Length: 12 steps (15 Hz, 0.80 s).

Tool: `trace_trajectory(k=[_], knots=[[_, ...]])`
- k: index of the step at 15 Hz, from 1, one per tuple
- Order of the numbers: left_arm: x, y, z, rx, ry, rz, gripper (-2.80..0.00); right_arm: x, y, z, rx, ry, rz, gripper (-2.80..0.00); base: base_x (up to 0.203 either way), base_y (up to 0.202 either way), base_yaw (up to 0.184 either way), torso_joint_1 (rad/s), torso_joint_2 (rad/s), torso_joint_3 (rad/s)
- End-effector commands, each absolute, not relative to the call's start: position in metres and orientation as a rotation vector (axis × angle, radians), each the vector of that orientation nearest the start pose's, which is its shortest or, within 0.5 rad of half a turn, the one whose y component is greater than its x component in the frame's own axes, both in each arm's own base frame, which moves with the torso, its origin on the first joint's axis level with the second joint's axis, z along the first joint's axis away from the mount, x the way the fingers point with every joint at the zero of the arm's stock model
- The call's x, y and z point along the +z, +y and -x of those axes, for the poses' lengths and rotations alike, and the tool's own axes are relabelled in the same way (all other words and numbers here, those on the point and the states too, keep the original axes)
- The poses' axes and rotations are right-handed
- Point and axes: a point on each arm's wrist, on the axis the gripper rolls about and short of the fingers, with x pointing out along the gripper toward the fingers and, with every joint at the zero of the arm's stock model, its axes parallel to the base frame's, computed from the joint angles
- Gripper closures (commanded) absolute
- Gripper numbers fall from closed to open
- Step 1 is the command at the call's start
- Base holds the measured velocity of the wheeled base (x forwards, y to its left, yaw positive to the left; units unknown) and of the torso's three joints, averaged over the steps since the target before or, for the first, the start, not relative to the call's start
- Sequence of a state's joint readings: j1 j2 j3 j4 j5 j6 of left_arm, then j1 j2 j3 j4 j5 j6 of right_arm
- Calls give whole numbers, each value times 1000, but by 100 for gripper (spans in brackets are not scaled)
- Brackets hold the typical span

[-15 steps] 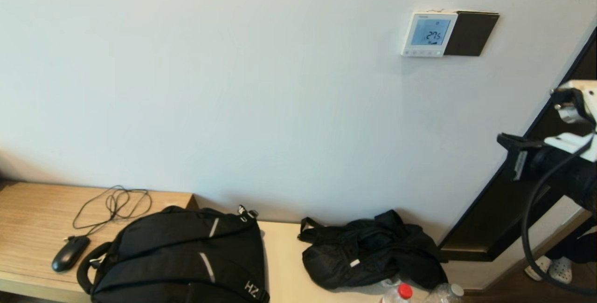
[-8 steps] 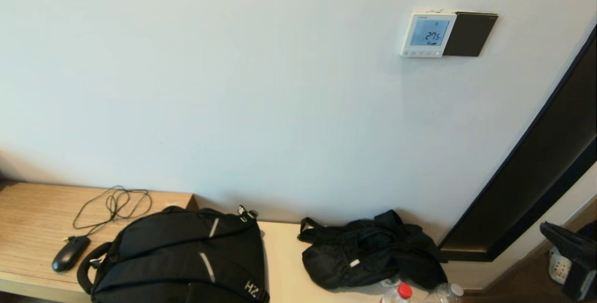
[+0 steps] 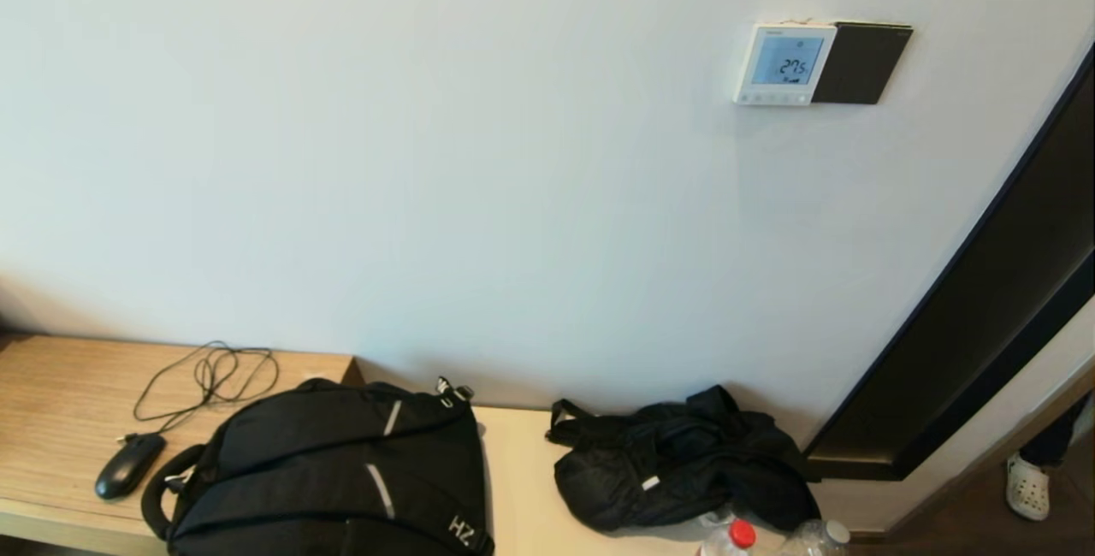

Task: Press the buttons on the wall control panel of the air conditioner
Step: Turn off the central air conditioner

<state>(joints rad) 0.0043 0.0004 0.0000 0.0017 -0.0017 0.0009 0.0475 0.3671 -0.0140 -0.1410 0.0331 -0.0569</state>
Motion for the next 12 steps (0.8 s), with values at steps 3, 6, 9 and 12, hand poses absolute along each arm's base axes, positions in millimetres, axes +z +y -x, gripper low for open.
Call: trace_trajectory(k=[3,6,9,12], knots=[[75,0,23,3,3,-1,0,84,1,8,67,118,59,0,0,0,0,0,0,0],[75,0,23,3,2,-2,0,82,1,17,48,29,94,0,0,0,0,0,0,0],[75,0,23,3,2,-2,0,76,1,23,46,16,127,0,0,0,0,0,0,0],[75,0,23,3,2,-2,0,76,1,23,50,12,127,0,0,0,0,0,0,0]])
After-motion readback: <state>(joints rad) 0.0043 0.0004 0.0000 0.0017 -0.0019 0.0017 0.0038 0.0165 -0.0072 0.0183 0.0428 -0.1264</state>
